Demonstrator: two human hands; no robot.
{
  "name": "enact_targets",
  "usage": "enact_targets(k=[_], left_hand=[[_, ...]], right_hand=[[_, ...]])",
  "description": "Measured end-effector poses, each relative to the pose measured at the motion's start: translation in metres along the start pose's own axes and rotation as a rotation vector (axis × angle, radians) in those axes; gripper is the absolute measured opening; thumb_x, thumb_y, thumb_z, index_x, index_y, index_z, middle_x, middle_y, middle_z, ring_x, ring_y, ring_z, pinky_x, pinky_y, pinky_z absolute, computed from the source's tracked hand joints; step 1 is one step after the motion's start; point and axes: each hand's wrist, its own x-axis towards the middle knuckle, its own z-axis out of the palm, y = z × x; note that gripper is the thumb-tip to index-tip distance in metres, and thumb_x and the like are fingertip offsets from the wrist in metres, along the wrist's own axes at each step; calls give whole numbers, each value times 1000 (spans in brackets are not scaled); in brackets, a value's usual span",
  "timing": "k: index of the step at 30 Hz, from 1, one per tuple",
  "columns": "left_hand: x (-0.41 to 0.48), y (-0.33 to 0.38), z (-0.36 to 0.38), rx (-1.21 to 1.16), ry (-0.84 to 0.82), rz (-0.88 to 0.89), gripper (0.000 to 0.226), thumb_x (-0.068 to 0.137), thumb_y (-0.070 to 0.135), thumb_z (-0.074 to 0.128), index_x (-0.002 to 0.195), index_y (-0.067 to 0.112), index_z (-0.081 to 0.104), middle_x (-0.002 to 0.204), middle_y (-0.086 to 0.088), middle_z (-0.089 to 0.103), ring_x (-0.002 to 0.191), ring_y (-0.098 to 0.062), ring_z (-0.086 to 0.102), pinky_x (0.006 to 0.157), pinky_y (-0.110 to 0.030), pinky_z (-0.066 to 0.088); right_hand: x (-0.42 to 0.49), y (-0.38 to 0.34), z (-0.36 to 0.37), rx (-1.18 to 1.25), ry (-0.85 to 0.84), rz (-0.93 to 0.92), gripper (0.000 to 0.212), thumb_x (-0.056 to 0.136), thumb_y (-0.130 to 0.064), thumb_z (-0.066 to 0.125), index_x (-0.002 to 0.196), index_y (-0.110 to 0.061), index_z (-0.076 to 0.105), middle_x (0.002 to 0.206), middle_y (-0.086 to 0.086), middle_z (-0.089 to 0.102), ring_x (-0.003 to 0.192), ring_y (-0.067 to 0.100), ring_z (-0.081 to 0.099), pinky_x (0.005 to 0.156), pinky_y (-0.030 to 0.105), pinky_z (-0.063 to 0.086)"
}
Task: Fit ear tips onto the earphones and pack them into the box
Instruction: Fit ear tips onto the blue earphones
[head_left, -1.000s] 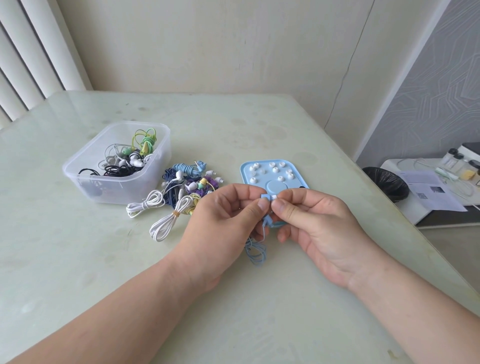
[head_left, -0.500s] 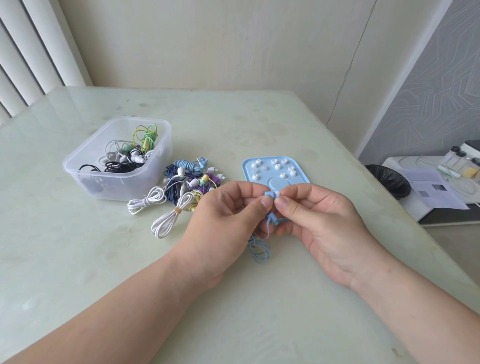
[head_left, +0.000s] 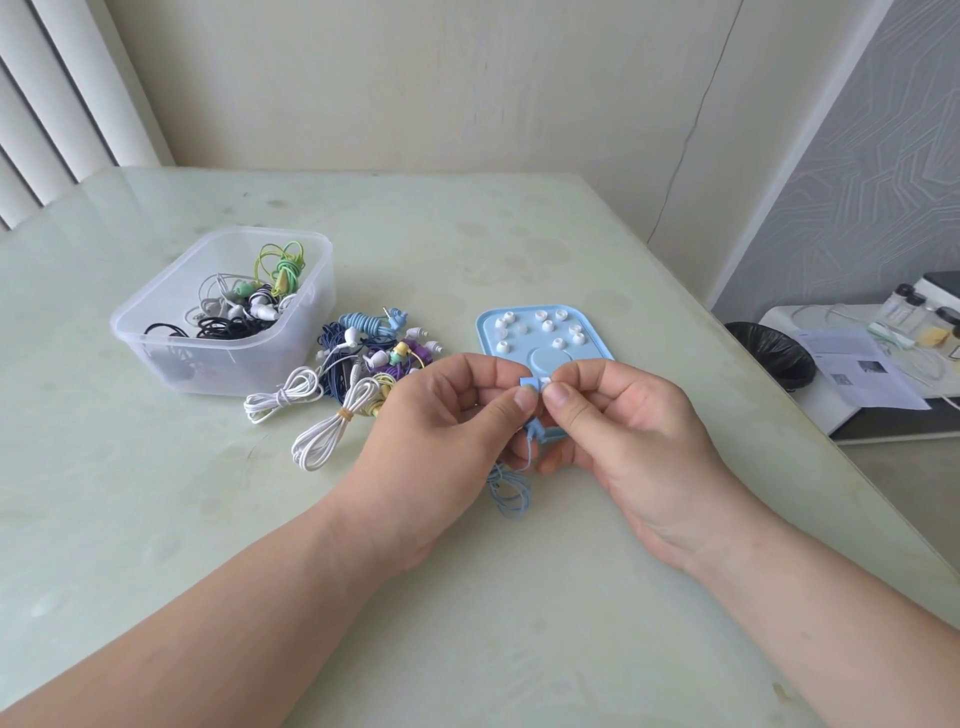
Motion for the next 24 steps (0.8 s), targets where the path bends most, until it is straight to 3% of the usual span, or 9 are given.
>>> enact_targets(k=[5, 11, 17, 21, 24], left_hand=[[0, -2, 2, 20, 54, 7, 7, 98, 7, 66, 102, 2, 69, 79, -25, 70, 59, -21, 60, 62, -31, 53], [2, -1, 0, -12, 36, -10, 7, 99, 7, 66, 102, 1, 68, 86, -31, 69, 61, -21, 60, 62, -29, 52], [3, -2, -4, -73, 36, -40, 12, 97, 8, 68, 105, 0, 68, 72, -14, 68, 60, -20, 60, 61, -27, 51], [3, 0, -5, -104, -34, -50, 7, 97, 6, 65, 100, 4, 71, 82, -17, 69, 61, -21, 58, 61, -27, 51], [3, 1, -5, -107, -68, -56, 8, 97, 6, 65, 98, 7, 73, 88, -21, 70, 62, -22, 58, 62, -28, 52]], right_hand=[[-1, 2, 5, -37, 43, -19, 9, 98, -6, 65, 91, -8, 68, 86, 14, 73, 77, 29, 68, 66, 39, 54], [-2, 0, 3, 12, 70, -6, 2, 93, -5, 70, 93, -5, 72, 90, 18, 76, 80, 30, 71, 66, 38, 54], [-7, -1, 3, -208, 138, -199, 12, 88, -1, 76, 91, -13, 78, 86, 2, 80, 79, 15, 76, 76, 28, 61], [-7, -8, 0, -92, 115, -153, 3, 88, -2, 75, 91, -2, 76, 84, 12, 79, 77, 21, 75, 70, 25, 58], [-6, -11, -2, -41, 105, -132, 14, 86, 0, 76, 99, -4, 73, 84, 15, 77, 74, 21, 74, 68, 25, 56]])
